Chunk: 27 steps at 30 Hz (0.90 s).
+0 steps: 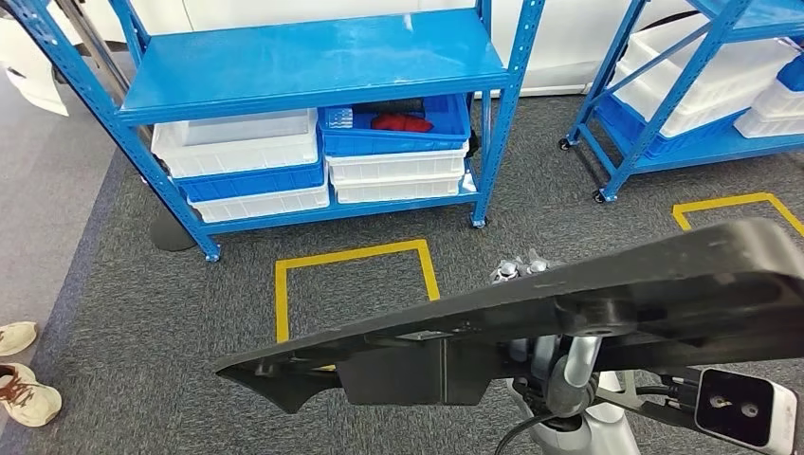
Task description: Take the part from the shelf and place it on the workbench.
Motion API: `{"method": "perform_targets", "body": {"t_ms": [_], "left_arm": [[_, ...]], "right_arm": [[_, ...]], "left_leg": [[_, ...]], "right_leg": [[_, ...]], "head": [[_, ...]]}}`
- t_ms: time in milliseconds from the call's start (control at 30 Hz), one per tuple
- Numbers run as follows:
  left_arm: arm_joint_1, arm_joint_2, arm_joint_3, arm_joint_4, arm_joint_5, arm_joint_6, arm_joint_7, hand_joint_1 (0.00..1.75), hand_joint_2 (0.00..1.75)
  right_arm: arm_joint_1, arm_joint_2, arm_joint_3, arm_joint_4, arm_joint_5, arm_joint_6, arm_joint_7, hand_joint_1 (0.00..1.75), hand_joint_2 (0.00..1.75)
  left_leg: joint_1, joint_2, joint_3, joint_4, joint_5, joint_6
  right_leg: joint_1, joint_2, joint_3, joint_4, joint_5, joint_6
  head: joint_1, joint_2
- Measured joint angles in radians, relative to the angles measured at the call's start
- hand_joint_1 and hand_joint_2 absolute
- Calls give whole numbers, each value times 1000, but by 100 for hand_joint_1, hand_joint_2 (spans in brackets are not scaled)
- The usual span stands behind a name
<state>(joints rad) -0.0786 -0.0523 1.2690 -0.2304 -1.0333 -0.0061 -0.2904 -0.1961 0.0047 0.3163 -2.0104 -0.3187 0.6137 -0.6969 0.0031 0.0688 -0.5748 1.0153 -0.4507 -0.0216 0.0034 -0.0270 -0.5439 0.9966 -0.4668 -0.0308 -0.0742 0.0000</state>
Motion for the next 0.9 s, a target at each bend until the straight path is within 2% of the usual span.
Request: {"method": "perform_targets", "body": {"t_ms": [33,100,133,167,200,233,267,300,333,367,400,467,500,533,567,600,633,667,700,733,767,833,867,900], "left_arm": [[0,0,-1,0,0,-1,0,0,175],[3,-1,-3,0,-1,-4,0,0,175],[4,-1,-4,0,-1,-6,0,0,175],[4,-1,-4,0,-1,-7,0,0,175],[4,-1,-5,0,-1,-9,0,0,175],[4,-1,-6,0,-2,-10,0,0,175],[3,-1,-7,0,-2,-12,0,0,175],[3,0,-7,0,-3,-13,0,0,175],[2,0,-7,0,-3,-14,1,0,175],[2,0,-8,0,-4,-15,3,0,175],[1,0,-8,0,-4,-15,7,0,175],[0,-1,-9,0,-3,-16,14,0,175],[-2,-1,-9,0,-2,-15,16,0,175],[-3,-2,-10,1,-2,-14,17,0,175],[-3,-2,-10,1,-1,-13,18,0,175],[-2,-2,-10,1,-1,-12,18,0,175],[0,-2,-10,1,0,-11,18,0,175],[1,-2,-10,1,0,-11,18,0,175],[1,-2,-10,1,0,-10,18,0,175],[1,-3,-10,1,0,-9,17,0,175],[0,-3,-10,1,1,-8,15,0,175],[-1,-4,-10,1,4,-6,13,0,175],[-2,-4,-10,1,5,-4,11,0,175],[-3,-4,-10,1,6,-3,9,0,175]], "right_arm": [[2,2,-2,0,2,0,0,175,175],[5,6,-4,0,7,1,0,175,175],[9,8,-5,0,10,5,0,175,175],[13,9,-7,0,12,10,0,175,175],[18,10,-10,0,14,17,0,175,175],[21,12,-13,0,15,24,0,175,175],[23,15,-15,0,16,29,0,175,175],[24,17,-17,0,16,33,0,175,175],[25,19,-19,0,15,35,0,175,175],[26,20,-22,0,13,36,0,175,175],[27,21,-26,0,10,37,0,175,175],[29,22,-37,0,6,42,0,175,175],[29,22,-43,0,5,46,0,175,175],[28,22,-48,1,6,49,0,175,175],[28,22,-53,2,8,51,0,175,175],[28,22,-57,2,11,53,0,175,175],[28,22,-60,4,13,53,0,175,175],[29,22,-62,6,15,53,0,175,175],[29,22,-63,7,17,53,0,175,175],[30,22,-63,8,19,53,0,175,175],[30,22,-63,9,22,53,0,175,175],[30,23,-63,9,28,54,0,175,175],[30,24,-64,9,31,54,0,175,175],[30,26,-65,9,33,54,0,175,175]], "left_leg": [[1,-17,-15,39,-30,-5],[5,-49,-65,170,-110,-13],[6,-54,-86,230,-135,-15],[7,-57,-95,263,-142,-16],[7,-58,-86,258,-128,-15],[7,-61,-56,211,-99,-12],[7,-72,-15,139,-67,-7],[7,-91,28,69,-47,-1],[7,-108,58,15,-35,2],[6,-121,74,-15,-34,5],[5,-124,78,-24,-37,6],[6,-106,74,-33,-30,13],[9,-95,71,-38,-24,19],[12,-84,68,-42,-18,26],[13,-73,64,-45,-13,30],[12,-62,59,-45,-11,32],[12,-51,54,-44,-9,32],[11,-39,50,-42,-7,32],[11,-28,46,-40,-6,31],[11,-17,43,-36,-6,29],[11,-7,42,-33,-6,27],[6,9,40,-25,-10,19],[4,15,39,-22,-12,14],[1,23,38,-20,-12,8]], "right_leg": [[-3,7,-4,-3,6,-6],[-4,22,-16,-2,17,-14],[-3,31,-22,-1,21,-14],[-2,40,-28,1,25,-14],[-2,50,-33,4,29,-12],[-1,61,-38,7,31,-11],[-1,71,-41,10,33,-8],[-1,80,-45,13,35,-5],[-1,90,-50,16,38,-1],[-2,98,-54,18,42,5],[-3,106,-58,18,46,11],[-4,117,-65,21,52,25],[-4,107,-73,34,42,31],[-3,90,-89,66,18,38],[-6,68,-113,119,-17,43],[-7,49,-142,185,-56,50],[-11,40,-167,248,-86,55],[-14,35,-180,288,-100,59],[-16,32,-174,292,-94,62],[-18,27,-147,255,-72,63],[-19,15,-104,188,-42,62],[-13,-20,-33,64,-9,50],[-11,-29,-20,35,-6,41],[-7,-30,-20,27,-9,30]], "head": [[0,0],[0,0],[0,0],[0,0],[0,0],[0,0],[0,0],[0,0],[0,0],[0,0],[0,0],[0,0],[0,0],[0,0],[0,0],[0,0],[0,0],[0,0],[0,0],[0,0],[0,0],[0,0],[0,0],[0,0]]}}
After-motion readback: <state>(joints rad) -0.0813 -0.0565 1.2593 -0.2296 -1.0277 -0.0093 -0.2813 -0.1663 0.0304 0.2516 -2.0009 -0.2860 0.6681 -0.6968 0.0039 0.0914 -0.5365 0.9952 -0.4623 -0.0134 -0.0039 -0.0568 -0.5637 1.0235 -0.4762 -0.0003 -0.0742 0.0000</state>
